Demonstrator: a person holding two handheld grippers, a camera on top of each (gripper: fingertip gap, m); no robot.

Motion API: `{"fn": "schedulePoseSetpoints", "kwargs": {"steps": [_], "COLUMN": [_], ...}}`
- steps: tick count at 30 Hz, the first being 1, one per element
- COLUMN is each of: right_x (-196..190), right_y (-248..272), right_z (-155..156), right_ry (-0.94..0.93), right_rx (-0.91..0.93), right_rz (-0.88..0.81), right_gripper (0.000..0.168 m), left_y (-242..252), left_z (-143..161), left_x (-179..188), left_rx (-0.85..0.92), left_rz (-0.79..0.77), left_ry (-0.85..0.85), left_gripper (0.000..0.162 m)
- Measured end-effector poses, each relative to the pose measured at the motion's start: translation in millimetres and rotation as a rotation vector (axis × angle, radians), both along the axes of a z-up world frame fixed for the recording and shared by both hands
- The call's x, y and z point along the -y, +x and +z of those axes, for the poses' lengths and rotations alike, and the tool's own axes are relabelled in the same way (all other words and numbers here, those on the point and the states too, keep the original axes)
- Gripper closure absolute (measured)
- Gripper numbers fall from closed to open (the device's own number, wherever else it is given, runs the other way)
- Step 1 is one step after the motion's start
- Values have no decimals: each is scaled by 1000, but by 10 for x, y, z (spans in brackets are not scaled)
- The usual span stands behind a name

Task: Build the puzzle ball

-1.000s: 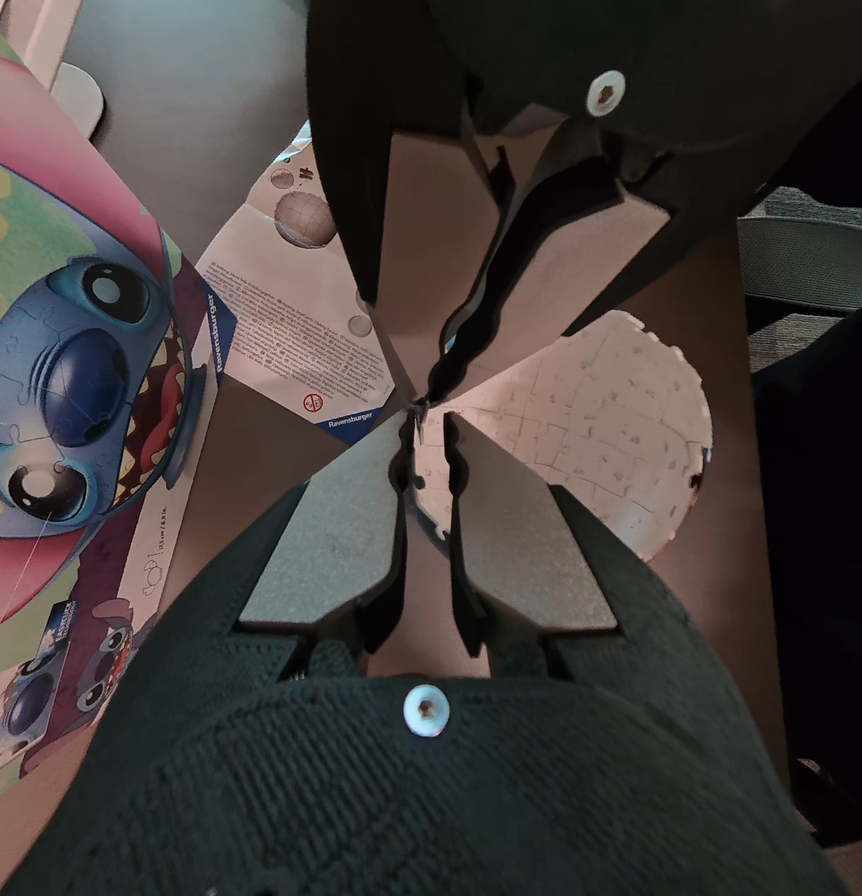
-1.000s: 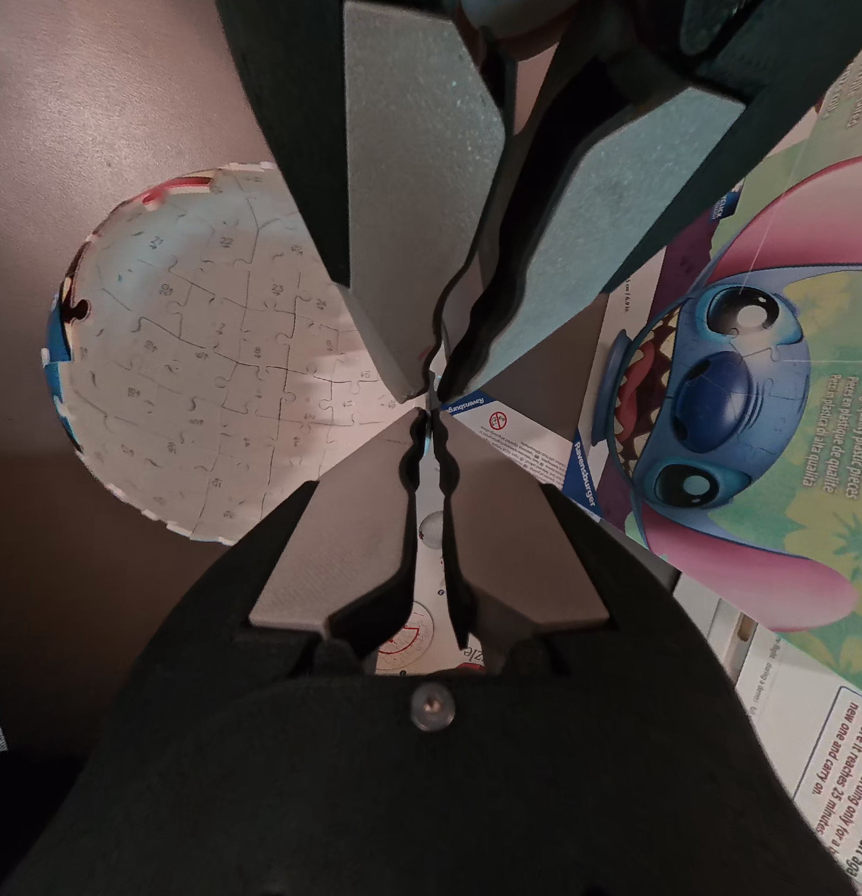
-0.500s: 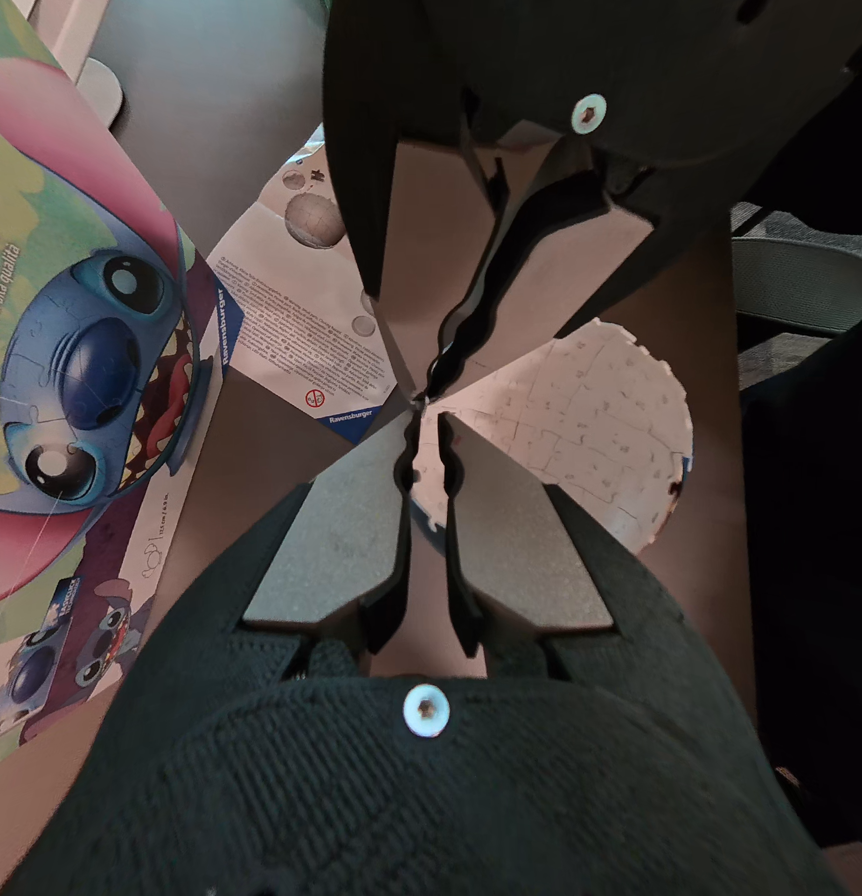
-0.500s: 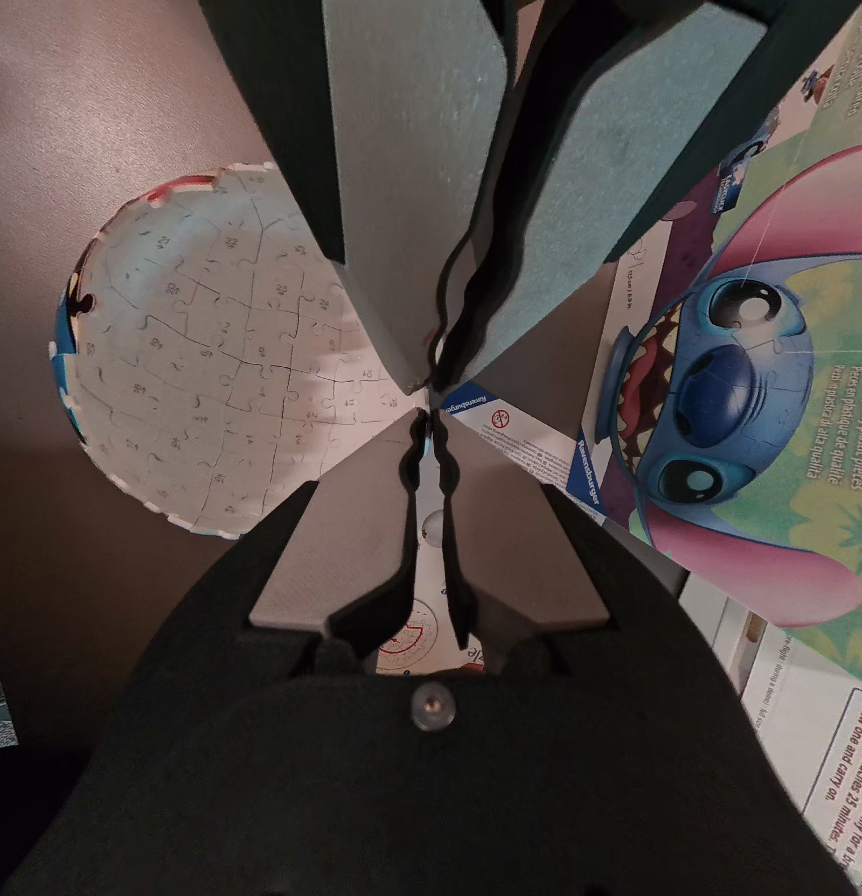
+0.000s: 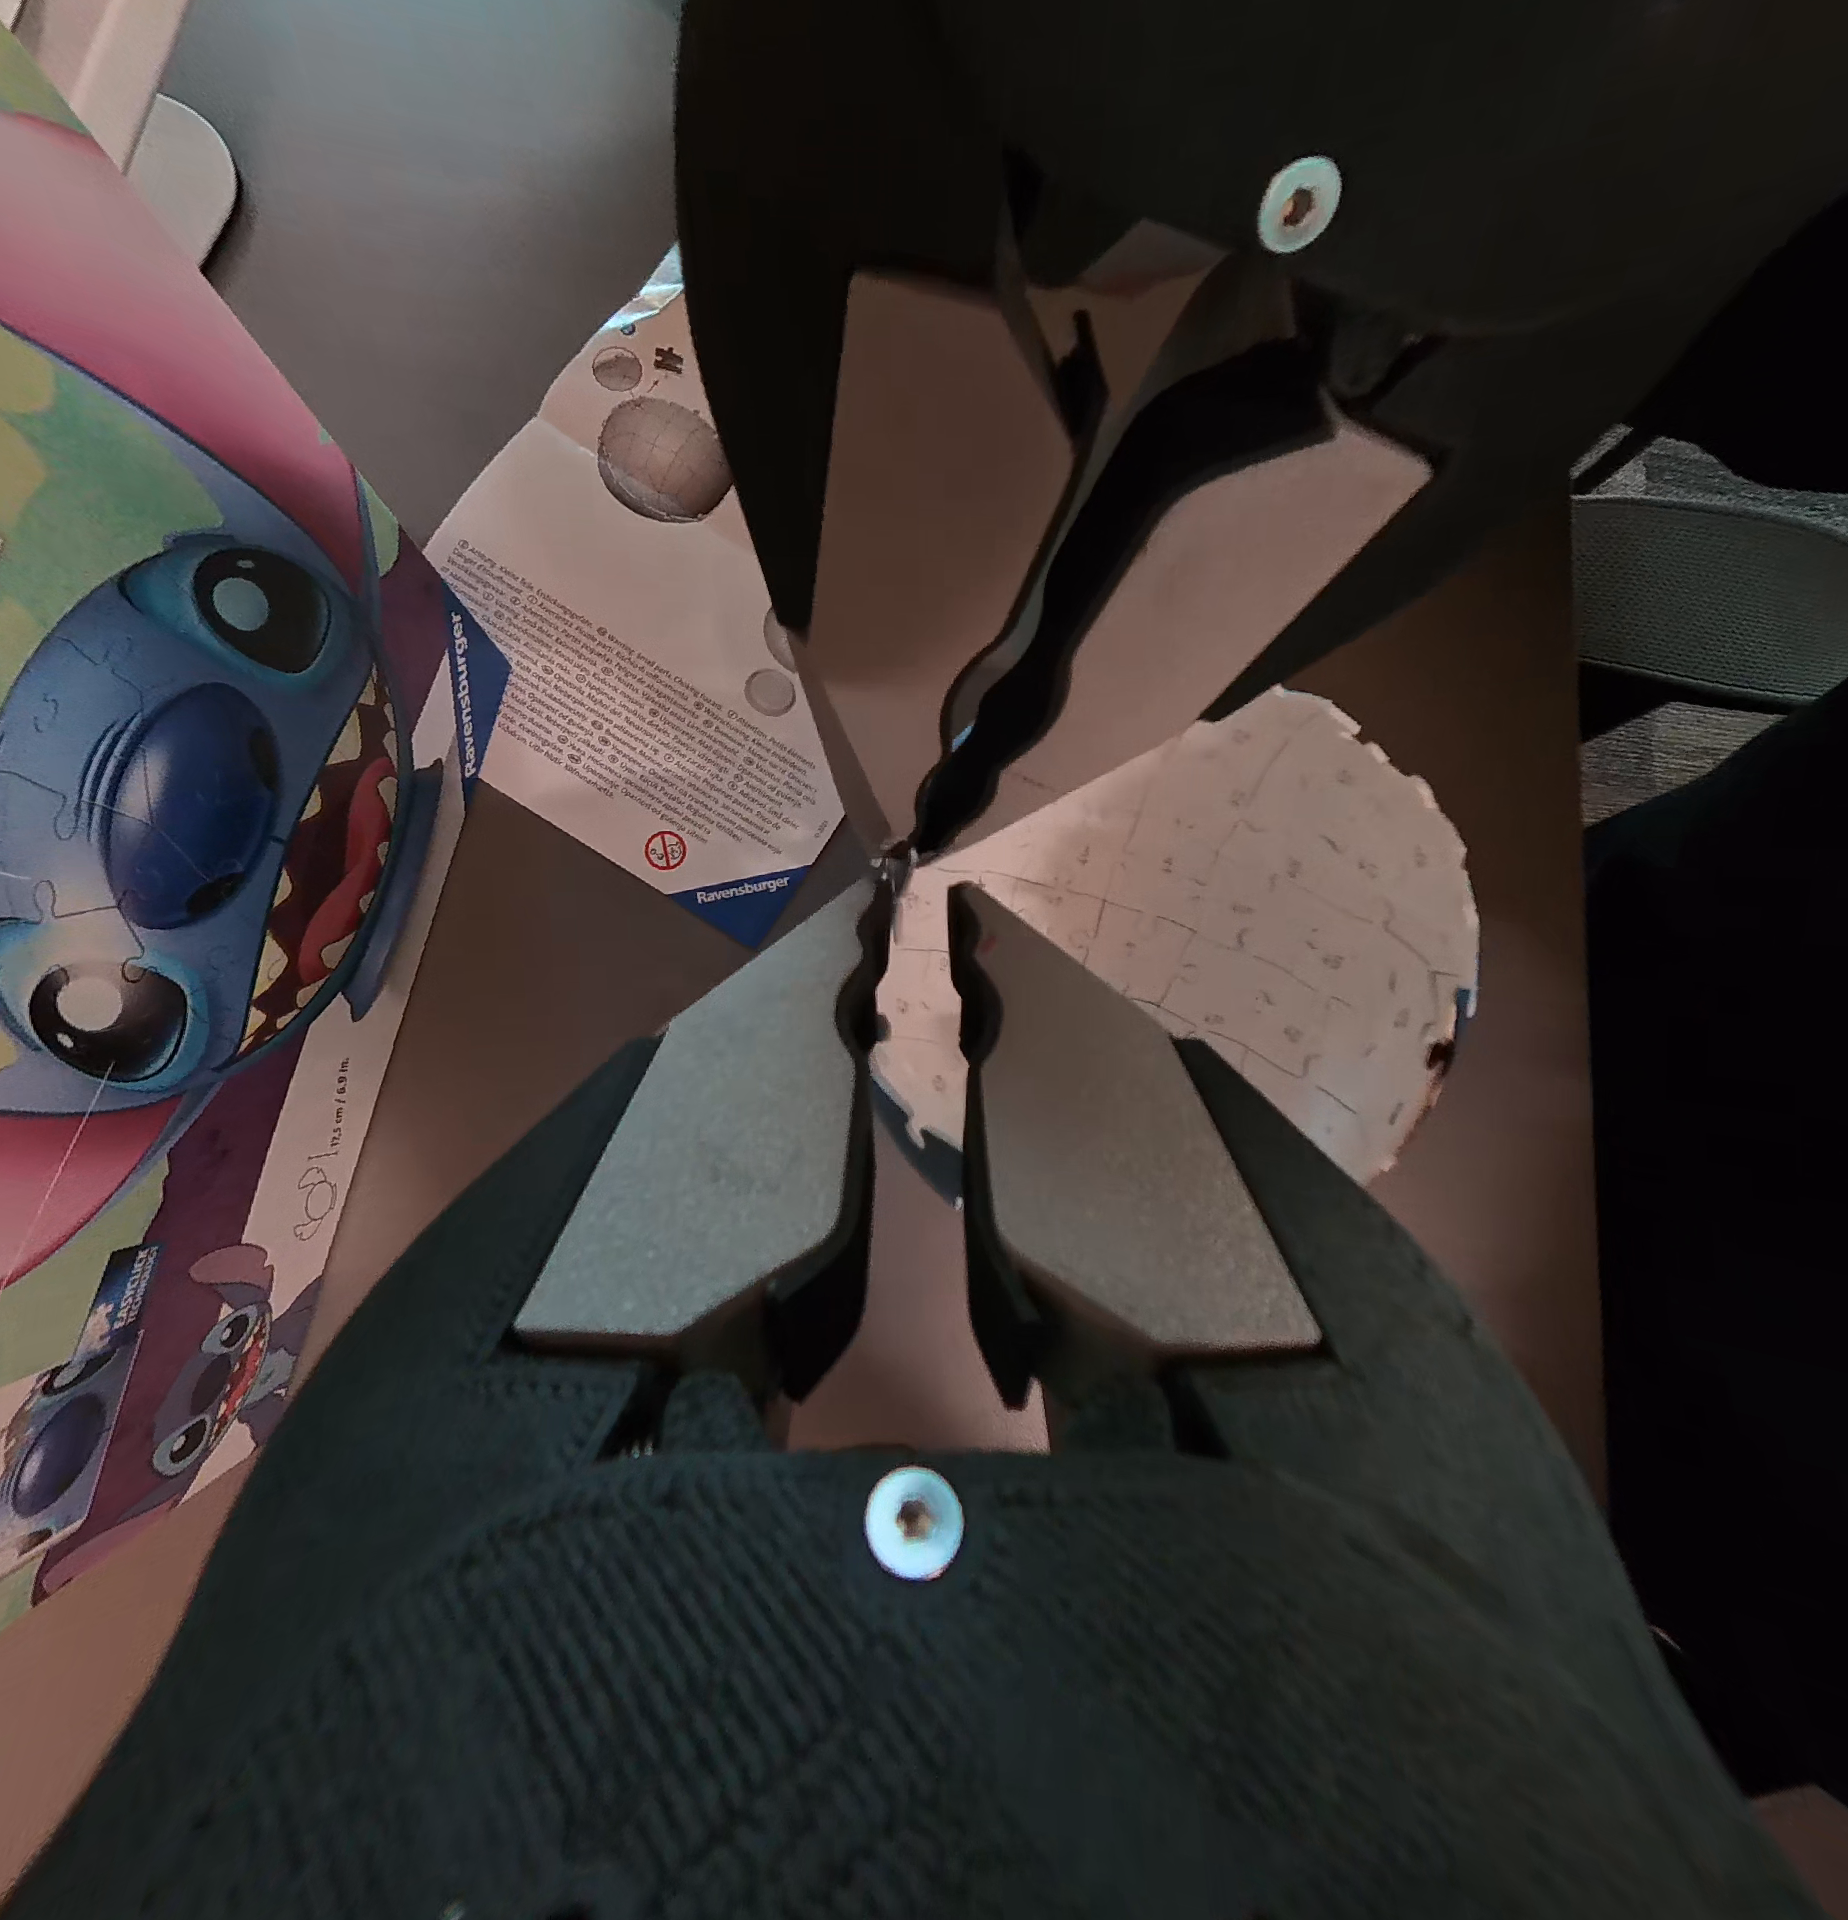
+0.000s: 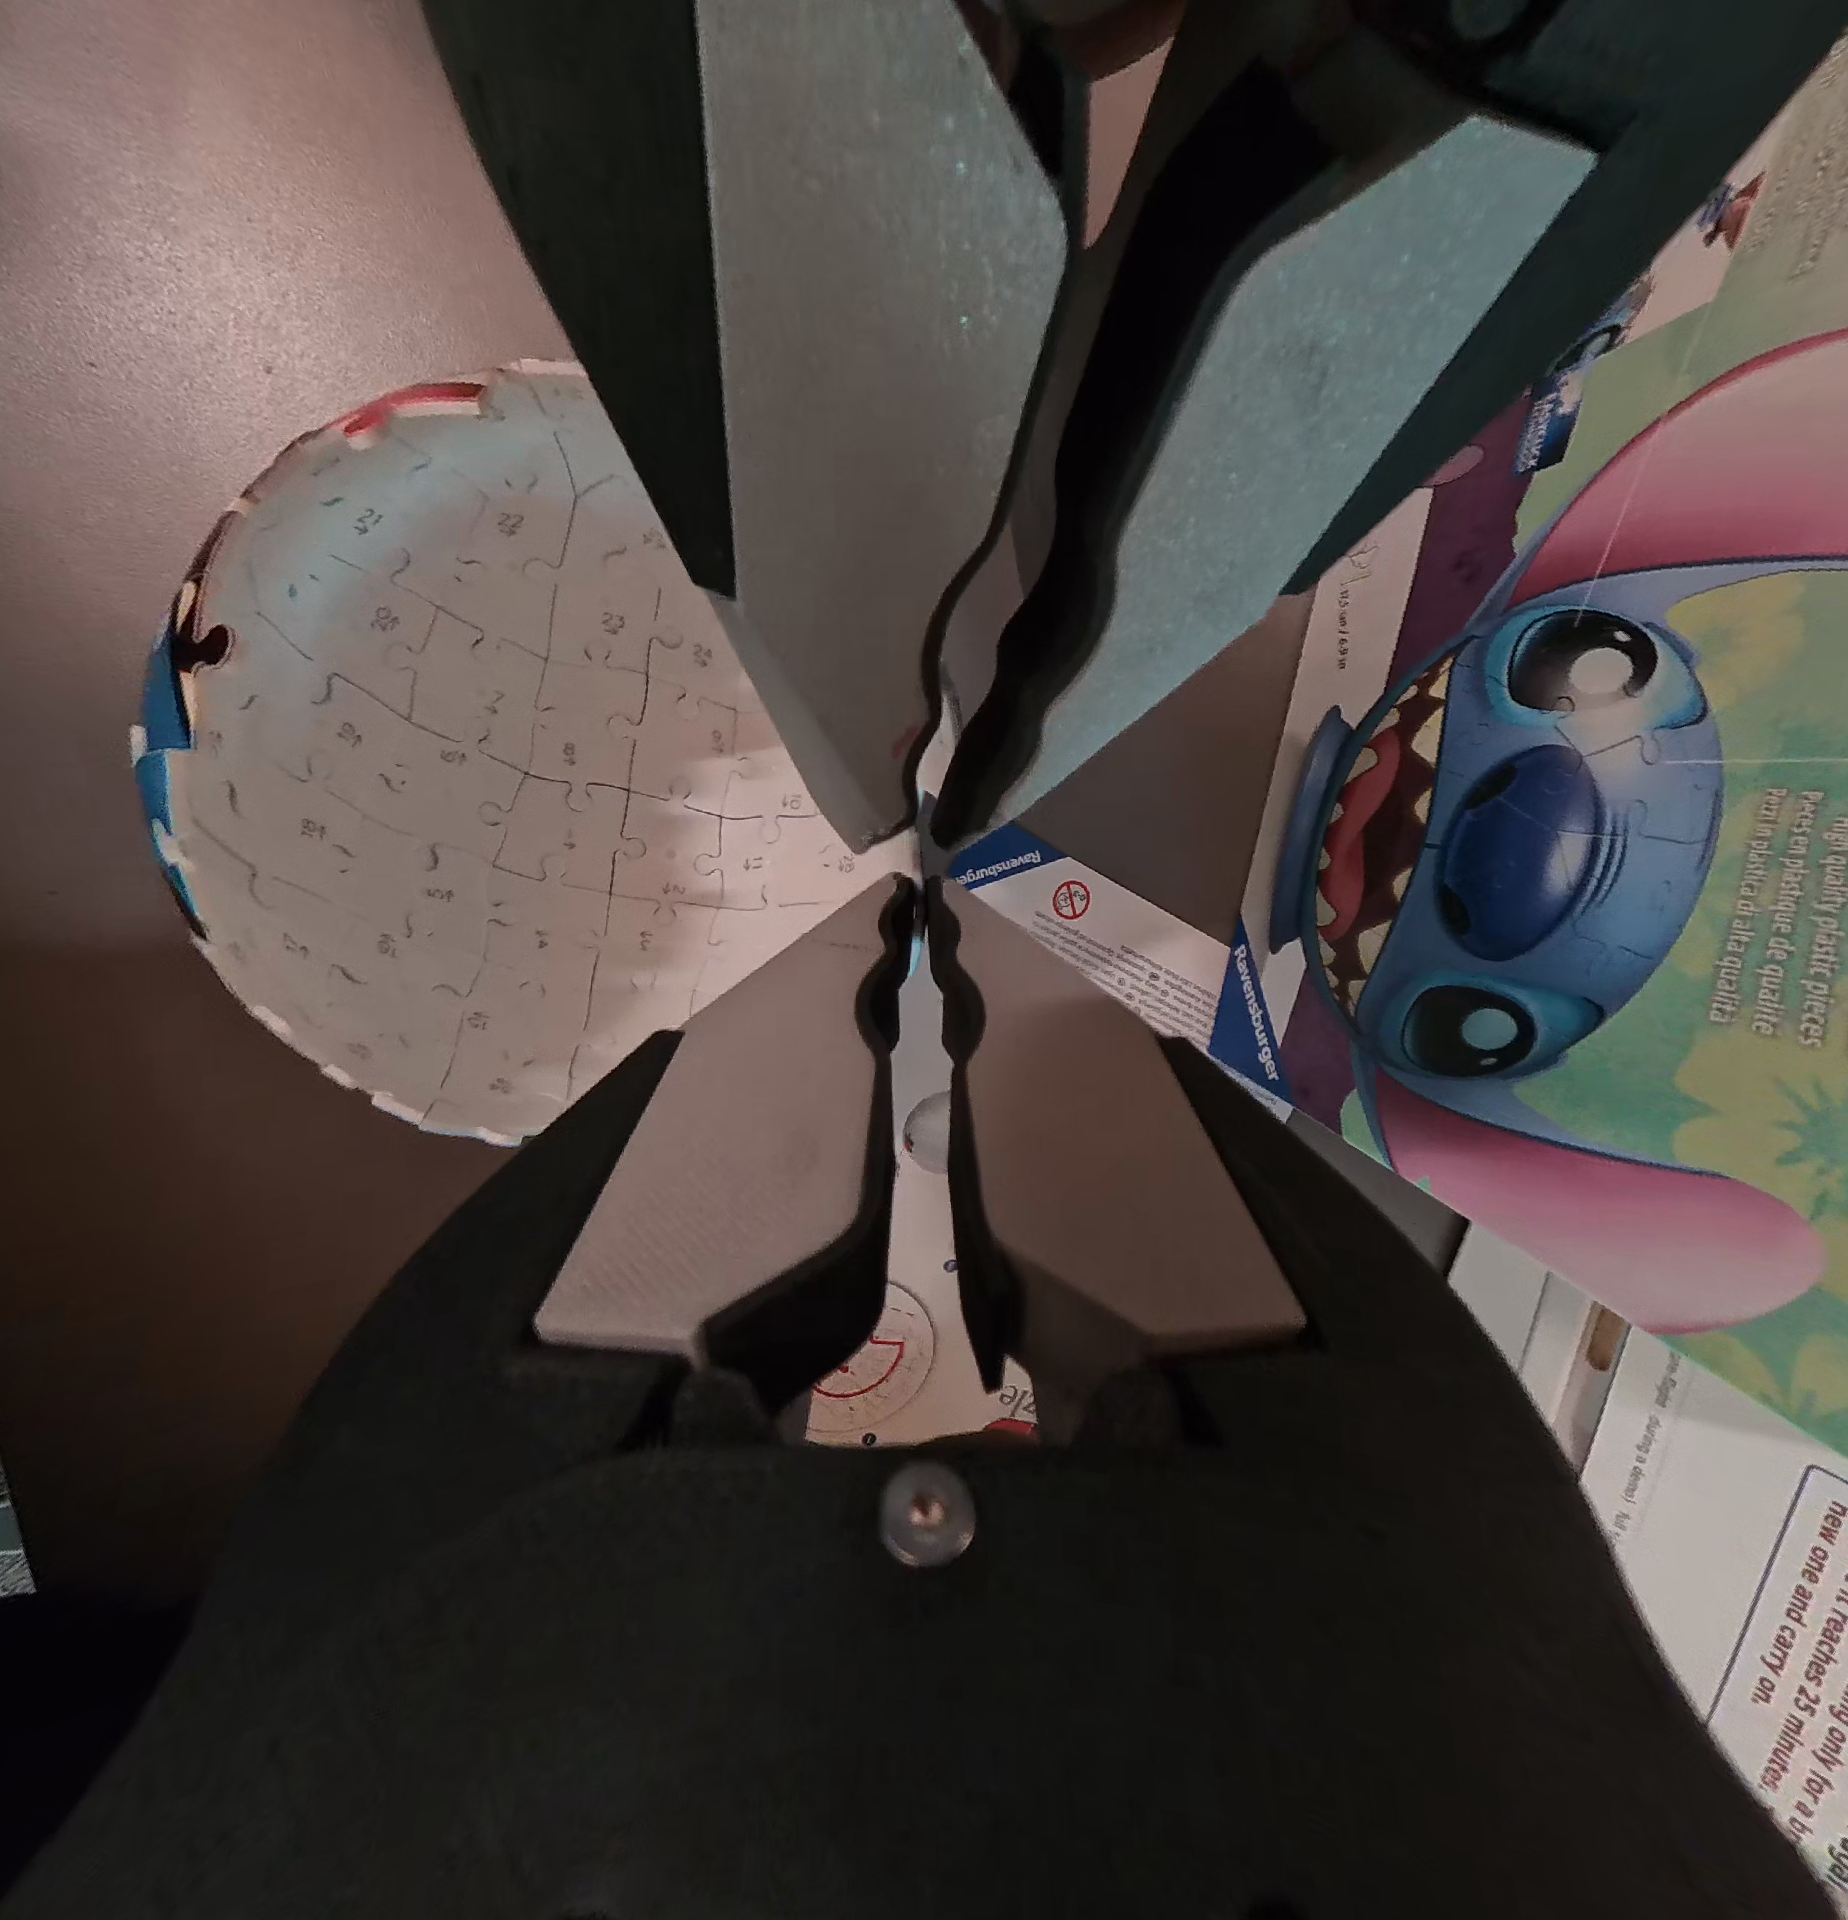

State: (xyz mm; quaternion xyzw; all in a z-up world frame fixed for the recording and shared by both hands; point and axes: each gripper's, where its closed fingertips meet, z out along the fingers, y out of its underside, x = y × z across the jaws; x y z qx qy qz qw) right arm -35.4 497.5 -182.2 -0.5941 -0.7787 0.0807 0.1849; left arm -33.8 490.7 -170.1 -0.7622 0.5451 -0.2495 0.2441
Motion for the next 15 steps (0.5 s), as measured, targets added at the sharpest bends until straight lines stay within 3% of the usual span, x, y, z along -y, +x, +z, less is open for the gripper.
{"fn": "schedulePoseSetpoints", "kwargs": {"steps": [1, 15], "right_x": [6, 47], "right_y": [-2, -21], "right_z": [10, 67], "right_ry": [-3, -15], "right_rx": [-5, -36], "right_rz": [2, 17], "right_gripper": [168, 168], "left_y": [3, 22], "left_z": [11, 26], "left_x": [1, 2], "left_rx": [3, 8], "left_rz": [1, -6], "left_ry": [2, 18], "left_gripper": [154, 161]}}
